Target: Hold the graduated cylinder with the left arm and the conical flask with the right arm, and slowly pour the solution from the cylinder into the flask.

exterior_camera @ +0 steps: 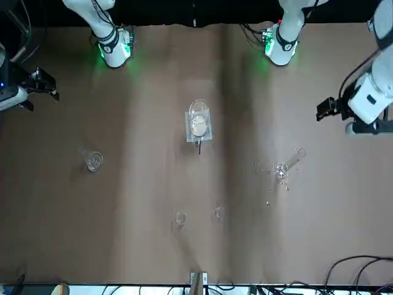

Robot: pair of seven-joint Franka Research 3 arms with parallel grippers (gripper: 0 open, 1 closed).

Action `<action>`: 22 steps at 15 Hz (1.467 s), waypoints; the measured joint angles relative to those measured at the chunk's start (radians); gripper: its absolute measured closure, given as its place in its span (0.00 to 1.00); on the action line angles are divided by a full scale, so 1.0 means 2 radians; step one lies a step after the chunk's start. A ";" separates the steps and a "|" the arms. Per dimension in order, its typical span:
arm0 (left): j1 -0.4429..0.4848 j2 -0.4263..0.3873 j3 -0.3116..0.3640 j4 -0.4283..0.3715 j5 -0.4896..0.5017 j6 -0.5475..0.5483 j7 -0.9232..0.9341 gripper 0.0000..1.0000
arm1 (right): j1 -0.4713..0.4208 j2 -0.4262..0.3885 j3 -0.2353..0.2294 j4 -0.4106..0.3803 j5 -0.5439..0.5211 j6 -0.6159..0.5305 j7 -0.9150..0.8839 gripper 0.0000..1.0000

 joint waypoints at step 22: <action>0.177 0.206 0.000 0.053 -0.259 0.078 0.742 0.00 | -0.190 0.184 -0.003 -0.007 0.255 -0.028 -0.692 0.00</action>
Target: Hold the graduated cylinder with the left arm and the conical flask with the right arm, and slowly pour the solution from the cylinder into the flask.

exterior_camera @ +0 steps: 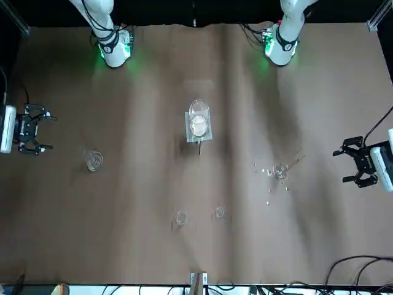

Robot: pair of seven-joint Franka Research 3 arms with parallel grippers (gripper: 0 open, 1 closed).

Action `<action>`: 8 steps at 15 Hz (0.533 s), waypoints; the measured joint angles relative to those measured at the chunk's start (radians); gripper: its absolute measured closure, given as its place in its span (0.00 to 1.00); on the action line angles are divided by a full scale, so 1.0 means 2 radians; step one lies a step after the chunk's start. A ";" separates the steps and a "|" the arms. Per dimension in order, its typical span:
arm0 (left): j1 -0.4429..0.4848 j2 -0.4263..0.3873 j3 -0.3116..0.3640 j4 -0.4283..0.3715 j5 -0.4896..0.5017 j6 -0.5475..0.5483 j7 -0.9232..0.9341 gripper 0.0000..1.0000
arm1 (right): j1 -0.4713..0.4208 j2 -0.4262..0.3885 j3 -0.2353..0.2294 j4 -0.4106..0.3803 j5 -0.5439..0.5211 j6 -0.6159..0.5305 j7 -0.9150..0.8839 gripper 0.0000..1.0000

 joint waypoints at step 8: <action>0.029 0.053 0.000 0.000 -0.113 -0.072 0.157 0.00 | -0.065 0.083 0.000 0.000 0.107 -0.058 -0.183 0.00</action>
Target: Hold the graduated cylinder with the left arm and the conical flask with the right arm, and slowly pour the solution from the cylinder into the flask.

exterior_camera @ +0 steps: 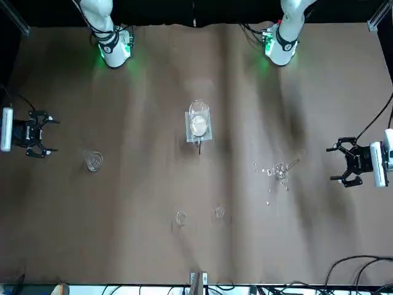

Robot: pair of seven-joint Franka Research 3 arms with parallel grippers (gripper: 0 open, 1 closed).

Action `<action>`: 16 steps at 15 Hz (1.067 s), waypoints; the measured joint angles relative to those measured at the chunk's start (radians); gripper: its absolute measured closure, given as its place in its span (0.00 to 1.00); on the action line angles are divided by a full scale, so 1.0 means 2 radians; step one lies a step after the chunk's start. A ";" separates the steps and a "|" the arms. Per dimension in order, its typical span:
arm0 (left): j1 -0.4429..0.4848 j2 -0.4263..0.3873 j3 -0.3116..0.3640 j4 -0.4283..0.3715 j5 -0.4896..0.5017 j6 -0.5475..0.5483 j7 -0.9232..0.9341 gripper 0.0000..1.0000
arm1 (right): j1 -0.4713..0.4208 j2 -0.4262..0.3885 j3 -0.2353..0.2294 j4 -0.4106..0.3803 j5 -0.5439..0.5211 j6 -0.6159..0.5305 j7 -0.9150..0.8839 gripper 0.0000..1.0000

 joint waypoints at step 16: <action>0.015 0.109 0.001 0.000 -0.120 -0.058 0.272 0.00 | -0.019 0.092 0.002 0.005 0.027 -0.025 -0.157 0.00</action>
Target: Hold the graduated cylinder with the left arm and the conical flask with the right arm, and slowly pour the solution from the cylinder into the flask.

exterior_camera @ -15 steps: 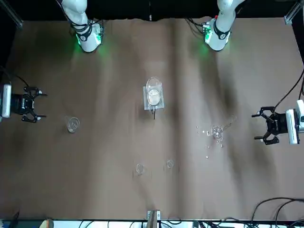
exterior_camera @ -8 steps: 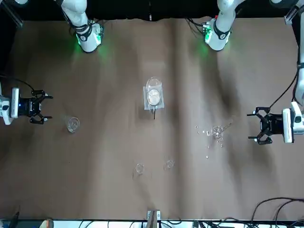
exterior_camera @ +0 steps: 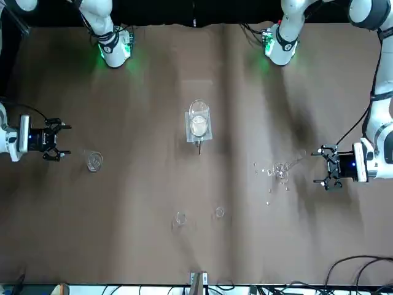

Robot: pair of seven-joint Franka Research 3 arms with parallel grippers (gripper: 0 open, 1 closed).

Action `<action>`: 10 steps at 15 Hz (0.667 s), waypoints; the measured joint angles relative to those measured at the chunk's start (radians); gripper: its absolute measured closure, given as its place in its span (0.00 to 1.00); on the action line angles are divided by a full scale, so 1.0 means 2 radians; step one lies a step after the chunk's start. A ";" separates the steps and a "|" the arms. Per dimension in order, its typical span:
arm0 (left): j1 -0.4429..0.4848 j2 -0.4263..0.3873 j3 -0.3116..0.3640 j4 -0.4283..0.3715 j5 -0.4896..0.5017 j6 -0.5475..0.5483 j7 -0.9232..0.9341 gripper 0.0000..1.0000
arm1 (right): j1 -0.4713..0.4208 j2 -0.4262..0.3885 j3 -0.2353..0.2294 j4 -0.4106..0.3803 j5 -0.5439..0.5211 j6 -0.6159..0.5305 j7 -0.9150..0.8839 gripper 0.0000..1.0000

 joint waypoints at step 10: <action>-0.012 0.008 -0.001 -0.019 -0.005 -0.007 0.057 0.00 | -0.010 0.054 0.000 0.000 0.048 0.000 -0.031 0.00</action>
